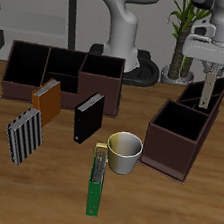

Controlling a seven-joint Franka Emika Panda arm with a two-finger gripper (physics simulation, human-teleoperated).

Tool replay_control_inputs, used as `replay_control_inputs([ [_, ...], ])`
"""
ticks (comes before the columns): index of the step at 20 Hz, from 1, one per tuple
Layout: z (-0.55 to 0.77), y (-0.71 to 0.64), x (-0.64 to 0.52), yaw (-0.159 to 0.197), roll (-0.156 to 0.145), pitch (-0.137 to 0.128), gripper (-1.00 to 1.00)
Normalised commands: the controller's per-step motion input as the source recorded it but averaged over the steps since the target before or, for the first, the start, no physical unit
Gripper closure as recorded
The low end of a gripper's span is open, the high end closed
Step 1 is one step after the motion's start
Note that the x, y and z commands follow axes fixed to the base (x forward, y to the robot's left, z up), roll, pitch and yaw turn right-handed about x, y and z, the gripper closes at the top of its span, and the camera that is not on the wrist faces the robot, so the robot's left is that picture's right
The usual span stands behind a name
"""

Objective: Place the yellow book into the left desk caddy's back compartment

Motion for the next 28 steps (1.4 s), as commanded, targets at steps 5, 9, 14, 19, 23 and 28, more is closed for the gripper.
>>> replay_control_inputs([
  [5,-0.13,-0.06,0.05,-0.013,-0.009,0.017,1.00],
  [9,-0.15,-0.01,0.02,-0.004,-0.002,0.013,1.00],
  [14,-0.24,0.02,0.11,0.008,0.003,0.027,1.00],
  [19,-0.22,0.06,0.08,-0.002,-0.003,0.033,1.00],
  [23,-0.34,0.06,0.11,0.003,0.003,0.050,1.00],
  [28,-0.30,0.06,0.06,0.013,0.007,0.047,1.00],
])
